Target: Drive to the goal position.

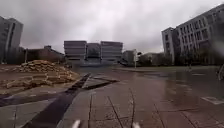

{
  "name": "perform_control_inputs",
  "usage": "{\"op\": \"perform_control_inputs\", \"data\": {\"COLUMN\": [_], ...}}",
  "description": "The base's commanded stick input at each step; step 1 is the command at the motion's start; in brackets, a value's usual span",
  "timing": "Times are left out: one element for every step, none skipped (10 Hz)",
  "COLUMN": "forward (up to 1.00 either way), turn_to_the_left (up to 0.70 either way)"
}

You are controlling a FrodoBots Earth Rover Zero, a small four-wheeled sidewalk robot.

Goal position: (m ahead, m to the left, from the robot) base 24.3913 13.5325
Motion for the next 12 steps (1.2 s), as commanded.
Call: {"op": "perform_control_inputs", "data": {"forward": [1.0,1.0,1.0,1.0,1.0,1.0,1.0,1.0,1.0,1.0,1.0,1.0], "turn_to_the_left": [0.0,0.0,0.0,0.0,0.0,0.0,0.0,0.0,0.0,0.0,0.0,0.0]}}
